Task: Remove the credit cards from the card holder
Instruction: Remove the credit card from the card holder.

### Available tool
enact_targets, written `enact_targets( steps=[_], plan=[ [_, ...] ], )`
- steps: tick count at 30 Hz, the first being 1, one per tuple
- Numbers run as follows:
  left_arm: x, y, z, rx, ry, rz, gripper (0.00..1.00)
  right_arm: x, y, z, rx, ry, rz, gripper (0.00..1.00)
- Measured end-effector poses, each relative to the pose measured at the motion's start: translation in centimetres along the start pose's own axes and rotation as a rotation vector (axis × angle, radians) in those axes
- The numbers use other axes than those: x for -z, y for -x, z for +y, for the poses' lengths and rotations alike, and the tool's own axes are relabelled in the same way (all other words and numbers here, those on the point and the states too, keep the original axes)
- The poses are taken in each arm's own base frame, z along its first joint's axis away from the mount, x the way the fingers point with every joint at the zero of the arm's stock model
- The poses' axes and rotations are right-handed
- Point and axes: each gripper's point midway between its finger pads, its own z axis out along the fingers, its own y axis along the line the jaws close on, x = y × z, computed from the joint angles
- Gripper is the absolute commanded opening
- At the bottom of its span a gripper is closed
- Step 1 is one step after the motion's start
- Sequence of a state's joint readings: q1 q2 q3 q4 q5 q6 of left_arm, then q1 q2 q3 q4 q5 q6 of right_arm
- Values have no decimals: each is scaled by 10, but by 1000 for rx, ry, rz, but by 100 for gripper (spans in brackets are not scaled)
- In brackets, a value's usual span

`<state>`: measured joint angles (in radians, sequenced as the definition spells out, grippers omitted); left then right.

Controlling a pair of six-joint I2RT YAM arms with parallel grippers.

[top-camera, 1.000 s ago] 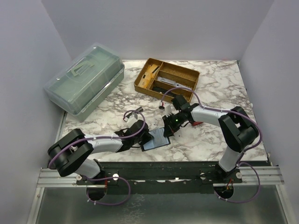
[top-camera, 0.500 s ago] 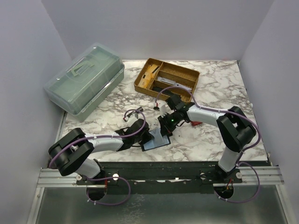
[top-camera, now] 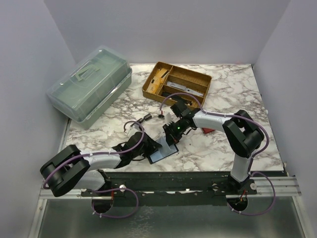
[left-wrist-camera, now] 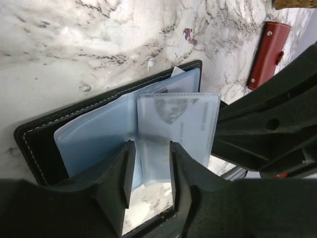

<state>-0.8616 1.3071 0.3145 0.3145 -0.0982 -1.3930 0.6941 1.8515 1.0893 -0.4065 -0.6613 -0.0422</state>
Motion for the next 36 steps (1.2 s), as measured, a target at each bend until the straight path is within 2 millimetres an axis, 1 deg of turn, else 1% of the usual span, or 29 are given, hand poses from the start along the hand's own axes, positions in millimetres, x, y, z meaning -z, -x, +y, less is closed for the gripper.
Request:
enact_targets(
  steps=[2, 8, 11, 15, 18, 23, 29, 36],
  plan=[
    [4, 1, 0, 11, -16, -4, 47, -2, 2, 2, -6, 15, 0, 0],
    [18, 3, 6, 60, -48, -14, 49, -4, 7, 15, -32, 103, 2, 0],
    [22, 3, 10, 83, -58, -18, 56, -5, 8, 22, -49, 142, 5, 0],
    [29, 8, 9, 108, -88, -41, 62, -9, 8, 34, -50, 185, 20, 0],
    [33, 11, 7, 116, -107, -60, 63, -14, 5, 46, -39, 213, 40, 0],
    [40, 18, 5, 141, -147, -93, 64, -18, 4, 56, -33, 244, 55, 0],
    [45, 23, 6, 174, -175, -122, 64, -19, 7, 60, -34, 261, 56, 0],
    [48, 25, 4, 189, -194, -127, 65, -23, 8, 62, -42, 270, 65, 0]
  ],
)
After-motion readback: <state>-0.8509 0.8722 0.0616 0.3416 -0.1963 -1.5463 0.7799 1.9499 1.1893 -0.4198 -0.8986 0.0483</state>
